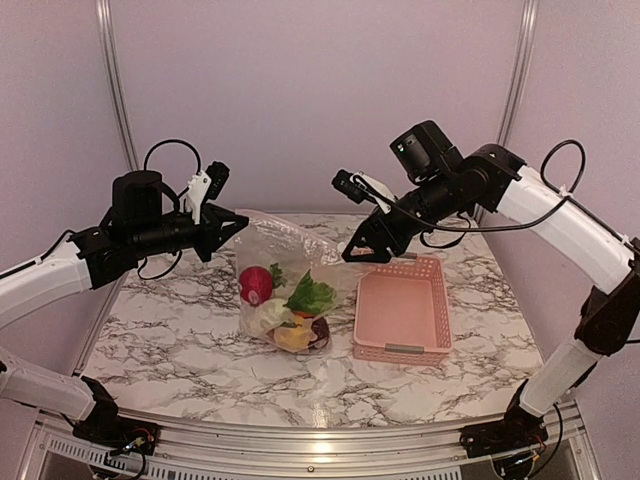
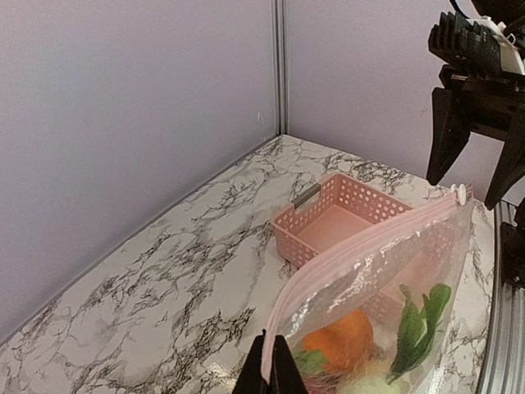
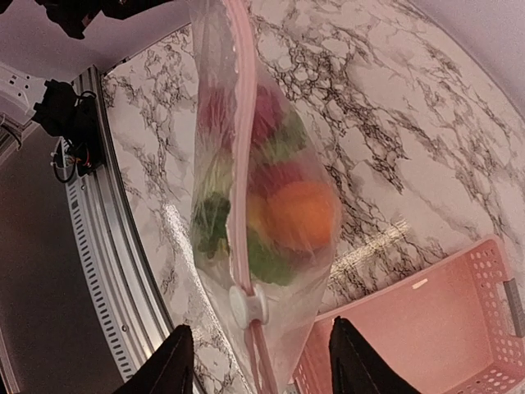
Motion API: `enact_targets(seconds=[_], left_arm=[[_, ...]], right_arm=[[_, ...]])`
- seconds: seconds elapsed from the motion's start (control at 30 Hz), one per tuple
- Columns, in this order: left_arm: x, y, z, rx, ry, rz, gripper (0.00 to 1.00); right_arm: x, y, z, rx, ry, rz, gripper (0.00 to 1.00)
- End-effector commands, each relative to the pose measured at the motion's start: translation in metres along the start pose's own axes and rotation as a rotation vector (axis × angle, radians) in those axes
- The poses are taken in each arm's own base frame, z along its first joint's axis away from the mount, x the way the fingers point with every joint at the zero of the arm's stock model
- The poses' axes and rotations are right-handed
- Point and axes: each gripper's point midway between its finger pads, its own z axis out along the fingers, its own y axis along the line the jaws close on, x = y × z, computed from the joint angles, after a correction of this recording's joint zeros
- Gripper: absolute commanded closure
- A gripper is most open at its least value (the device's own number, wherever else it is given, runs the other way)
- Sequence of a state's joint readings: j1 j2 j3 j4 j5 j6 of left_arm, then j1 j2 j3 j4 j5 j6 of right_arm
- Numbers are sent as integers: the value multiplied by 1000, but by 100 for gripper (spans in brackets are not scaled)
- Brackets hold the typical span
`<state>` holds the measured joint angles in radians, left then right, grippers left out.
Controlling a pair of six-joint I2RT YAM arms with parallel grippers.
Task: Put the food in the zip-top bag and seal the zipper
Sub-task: Hold the zipper from the zipper food storage bag.
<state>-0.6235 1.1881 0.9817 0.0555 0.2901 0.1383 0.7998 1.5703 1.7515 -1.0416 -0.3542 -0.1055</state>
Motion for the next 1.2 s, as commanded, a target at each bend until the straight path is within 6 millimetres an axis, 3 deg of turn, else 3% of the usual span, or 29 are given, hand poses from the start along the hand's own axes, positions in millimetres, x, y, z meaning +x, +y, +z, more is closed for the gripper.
enact_targets(seconds=[0.0,0.13,0.27,0.87,1.17], left_arm=[[-10,-6,-7,32,-50,-1,100],[-10,-7,-8,37,-51,-4,100],[-11,-7,-9,36,-50,0,100],[-9,-8,-10,38,-42,3,100],[-4,-1,-10,-2,-28,4,100]], right_arm=[[-23,2,3,-38,-56,-24,46],[-25,3,8,-65,-52,-31,54],[-25,11,8,-109,-59,-36,71],[-26,21,-8,-128,-88,-35,88],[-10,19,-7,-109,-50,-19,94]])
